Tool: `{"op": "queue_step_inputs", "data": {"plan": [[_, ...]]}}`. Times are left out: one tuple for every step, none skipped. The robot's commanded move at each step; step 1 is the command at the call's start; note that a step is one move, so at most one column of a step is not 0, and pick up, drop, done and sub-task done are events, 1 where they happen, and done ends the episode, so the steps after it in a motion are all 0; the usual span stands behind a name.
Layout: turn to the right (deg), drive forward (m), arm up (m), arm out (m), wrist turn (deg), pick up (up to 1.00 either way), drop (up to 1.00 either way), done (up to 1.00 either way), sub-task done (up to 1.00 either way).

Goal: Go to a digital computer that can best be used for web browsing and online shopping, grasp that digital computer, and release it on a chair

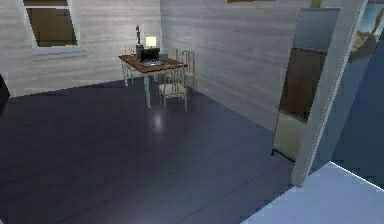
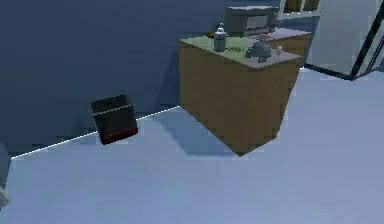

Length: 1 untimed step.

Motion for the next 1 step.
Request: {"op": "queue_step_inputs", "data": {"plan": [[0.0, 1.00, 0.00, 0.00, 0.0, 0.00, 0.00, 0.00, 0.00]]}}
